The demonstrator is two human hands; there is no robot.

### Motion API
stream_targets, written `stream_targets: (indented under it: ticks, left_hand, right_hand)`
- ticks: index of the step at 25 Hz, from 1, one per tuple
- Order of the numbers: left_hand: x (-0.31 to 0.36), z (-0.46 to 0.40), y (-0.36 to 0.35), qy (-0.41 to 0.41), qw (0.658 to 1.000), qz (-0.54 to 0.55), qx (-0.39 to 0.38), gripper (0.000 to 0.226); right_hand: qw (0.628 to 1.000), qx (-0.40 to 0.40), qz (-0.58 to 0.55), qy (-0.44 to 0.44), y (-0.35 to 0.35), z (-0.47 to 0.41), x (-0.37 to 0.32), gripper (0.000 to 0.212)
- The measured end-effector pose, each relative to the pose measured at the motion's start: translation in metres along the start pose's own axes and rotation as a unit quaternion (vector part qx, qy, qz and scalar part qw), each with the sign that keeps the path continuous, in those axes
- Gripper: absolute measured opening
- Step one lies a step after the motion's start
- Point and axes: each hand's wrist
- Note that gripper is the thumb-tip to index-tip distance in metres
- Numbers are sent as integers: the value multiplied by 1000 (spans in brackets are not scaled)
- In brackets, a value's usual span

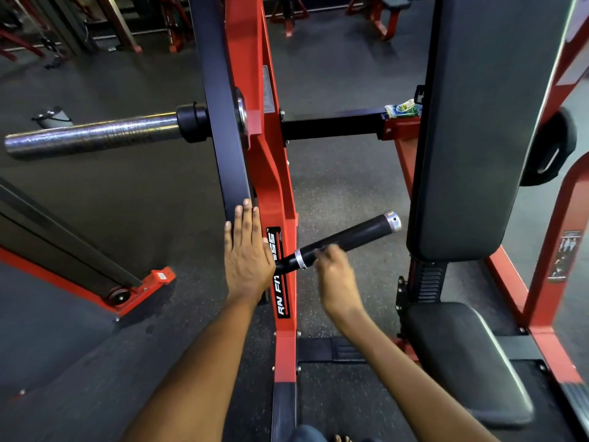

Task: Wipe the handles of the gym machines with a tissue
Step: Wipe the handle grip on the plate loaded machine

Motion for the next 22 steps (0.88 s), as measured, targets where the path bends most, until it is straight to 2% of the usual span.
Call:
stream_targets:
  ticks: [1,2,4,5,6,8,10,12,13,15,17,18,20,22]
  left_hand:
    - [0,0,0,0,1000,-1,1,61]
    - [-1,1,-1,0,1000,-2,1,62]
    - [-2,2,-2,-5,1000,-7,3,62]
    - [-2,1,-2,-4,1000,-8,3,62]
    - [-2,1,-2,0,1000,-9,1,62]
    - [0,0,-1,10,1000,-17,-2,63]
    - [1,0,0,16,1000,-27,-5,63]
    - [0,1,0,14,999,-32,-1,63]
    - [0,1,0,11,999,-35,0,62]
    - [0,1,-2,11,999,-37,0,62]
    - [0,0,-2,15,999,-34,2,63]
    - [0,0,-2,15,999,-33,1,63]
    - [1,0,-1,13,999,-30,5,63]
    - [1,0,0,15,1000,-22,8,62]
  right_hand:
    - [997,-29,26,67,-3,3,-6,19]
    - [995,-20,26,89,2,-1,-6,19]
    - [993,103,38,36,36,-24,4,15]
    - [987,152,41,-16,53,-35,9,15]
    - [982,171,39,-63,63,-41,15,15]
    - [988,125,45,-82,59,-42,16,15]
    - [987,19,157,40,21,-28,0,27]
    - [971,-58,184,144,6,-24,-2,34]
    - [974,-67,160,148,15,-32,1,36]
    - [989,2,123,77,46,-53,17,37]
    - [981,95,168,3,69,-63,34,39]
    - [973,104,206,3,69,-60,37,41]
    - [975,78,210,20,47,-48,23,41]
    - [983,19,172,59,17,-37,2,37]
Point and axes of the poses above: each hand's wrist, its own z-axis away from the middle knuckle, its own y-axis out of the back of the hand, x = y × z, and after that the axes turned 6 degrees about x, right-handed
